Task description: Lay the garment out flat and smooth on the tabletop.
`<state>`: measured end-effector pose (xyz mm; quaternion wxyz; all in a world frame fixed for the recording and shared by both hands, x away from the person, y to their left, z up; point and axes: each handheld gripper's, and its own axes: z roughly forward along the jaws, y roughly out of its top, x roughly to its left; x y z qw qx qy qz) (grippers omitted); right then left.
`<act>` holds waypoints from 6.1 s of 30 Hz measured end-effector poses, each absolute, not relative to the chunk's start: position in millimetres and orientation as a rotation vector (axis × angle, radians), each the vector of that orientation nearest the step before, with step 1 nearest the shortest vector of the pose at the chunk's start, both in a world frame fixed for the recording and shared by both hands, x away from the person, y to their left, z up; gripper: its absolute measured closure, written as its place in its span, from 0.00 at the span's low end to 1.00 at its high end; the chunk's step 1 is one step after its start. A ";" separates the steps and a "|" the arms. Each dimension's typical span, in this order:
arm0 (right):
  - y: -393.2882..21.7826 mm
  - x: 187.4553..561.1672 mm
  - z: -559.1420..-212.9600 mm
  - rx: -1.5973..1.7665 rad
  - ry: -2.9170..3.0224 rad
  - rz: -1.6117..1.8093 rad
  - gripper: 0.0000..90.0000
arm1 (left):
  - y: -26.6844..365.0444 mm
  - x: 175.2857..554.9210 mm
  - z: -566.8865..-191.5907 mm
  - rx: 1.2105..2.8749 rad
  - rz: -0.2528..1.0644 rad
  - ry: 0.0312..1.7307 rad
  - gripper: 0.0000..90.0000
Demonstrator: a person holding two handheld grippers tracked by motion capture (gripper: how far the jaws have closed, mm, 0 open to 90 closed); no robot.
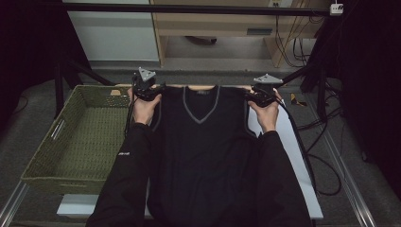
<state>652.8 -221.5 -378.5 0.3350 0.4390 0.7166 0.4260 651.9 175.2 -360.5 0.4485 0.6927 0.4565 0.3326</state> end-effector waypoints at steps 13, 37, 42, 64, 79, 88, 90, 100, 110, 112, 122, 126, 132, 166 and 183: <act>-230.2 544.6 -400.2 1.121 2.035 1.243 0.23 | 164.4 541.2 -377.2 1.665 0.542 1.051 0.14; -260.3 429.7 -440.8 1.160 2.269 1.244 0.32 | 176.0 387.2 -449.1 1.974 0.436 1.023 0.10; -267.0 418.1 -449.6 1.169 2.289 1.212 0.39 | 187.3 376.3 -460.2 2.029 0.465 1.082 0.28; -274.2 410.3 -467.8 1.218 2.355 1.020 0.69 | 204.0 374.7 -471.7 2.098 0.359 1.200 0.92; -288.7 382.6 -448.9 1.301 2.380 1.054 1.00 | 216.3 375.1 -455.7 2.050 0.509 1.176 0.95; -291.9 382.3 -445.1 1.299 2.382 1.151 1.00 | 221.8 375.1 -436.2 1.957 0.569 1.138 0.95; -289.8 386.8 -440.9 1.272 2.357 1.207 1.00 | 221.8 375.5 -427.0 1.947 0.600 1.117 0.95; -294.1 419.3 -431.8 1.302 2.198 1.177 1.00 | 220.3 398.7 -391.4 1.936 0.640 1.108 0.95; -272.1 415.0 -442.5 1.193 2.223 1.098 0.64 | 203.1 378.8 -427.2 2.027 0.573 1.034 0.94; -251.2 410.9 -440.8 1.141 2.268 1.227 0.58 | 199.8 377.1 -426.7 2.026 0.572 1.022 0.94; -146.5 409.8 -462.4 0.981 2.518 1.358 0.37 | 202.7 379.3 -435.9 2.000 0.541 1.037 0.94; -119.3 410.5 -469.7 0.904 2.560 1.339 0.33 | 205.0 381.7 -437.4 1.984 0.514 1.050 0.94; -83.3 407.1 -477.3 0.794 2.646 1.284 0.32 | 205.0 382.4 -439.0 1.983 0.506 1.051 0.94; -98.8 421.8 -434.5 0.754 2.443 1.220 0.62 | 202.6 391.6 -442.9 1.953 0.483 1.048 0.94; -4.1 388.1 -464.1 0.560 2.705 1.235 0.55 | 202.0 397.3 -445.1 1.961 0.541 1.061 0.94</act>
